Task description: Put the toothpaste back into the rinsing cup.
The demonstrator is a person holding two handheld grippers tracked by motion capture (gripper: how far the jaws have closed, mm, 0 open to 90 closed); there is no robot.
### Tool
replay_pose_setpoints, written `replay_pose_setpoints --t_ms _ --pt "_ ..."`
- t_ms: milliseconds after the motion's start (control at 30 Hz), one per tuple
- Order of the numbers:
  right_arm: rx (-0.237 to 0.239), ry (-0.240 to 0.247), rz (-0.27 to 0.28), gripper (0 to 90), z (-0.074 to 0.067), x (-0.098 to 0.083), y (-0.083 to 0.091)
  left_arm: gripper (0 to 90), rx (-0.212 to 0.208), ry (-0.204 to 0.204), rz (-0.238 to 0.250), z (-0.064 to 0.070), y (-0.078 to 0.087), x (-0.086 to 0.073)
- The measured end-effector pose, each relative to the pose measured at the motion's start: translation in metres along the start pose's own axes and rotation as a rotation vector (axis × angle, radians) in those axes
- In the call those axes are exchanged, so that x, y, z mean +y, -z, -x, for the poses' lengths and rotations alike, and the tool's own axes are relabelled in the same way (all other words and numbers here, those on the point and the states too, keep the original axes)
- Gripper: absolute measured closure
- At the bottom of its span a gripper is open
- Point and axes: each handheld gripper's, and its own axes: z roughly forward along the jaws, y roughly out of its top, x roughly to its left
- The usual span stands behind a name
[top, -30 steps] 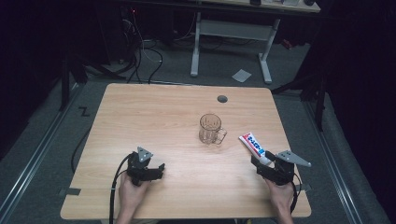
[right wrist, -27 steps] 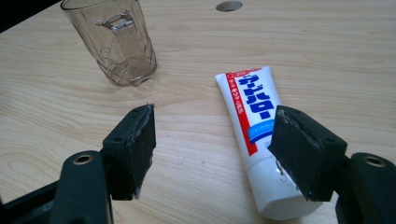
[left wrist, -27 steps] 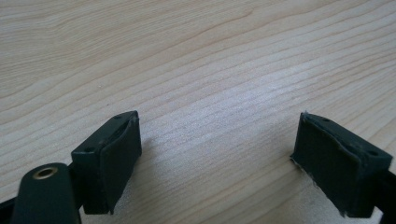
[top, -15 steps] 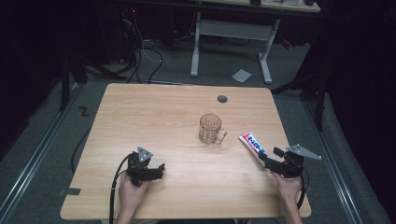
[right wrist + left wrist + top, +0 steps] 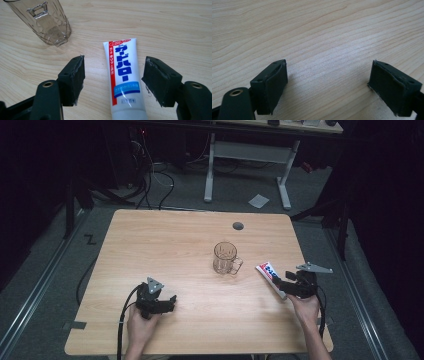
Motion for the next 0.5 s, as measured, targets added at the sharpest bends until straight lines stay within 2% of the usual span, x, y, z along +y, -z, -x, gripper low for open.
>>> replay_pose_setpoints --t_ms 300,500 --pt "-0.007 0.05 -0.038 37.3 -0.007 0.015 -0.012 15.3 0.0 0.0 0.0 0.0 0.0 0.0" --pt "-0.031 0.126 -0.103 43.5 -0.013 0.028 -0.023 15.3 0.0 0.0 0.0 0.0 0.0 0.0"
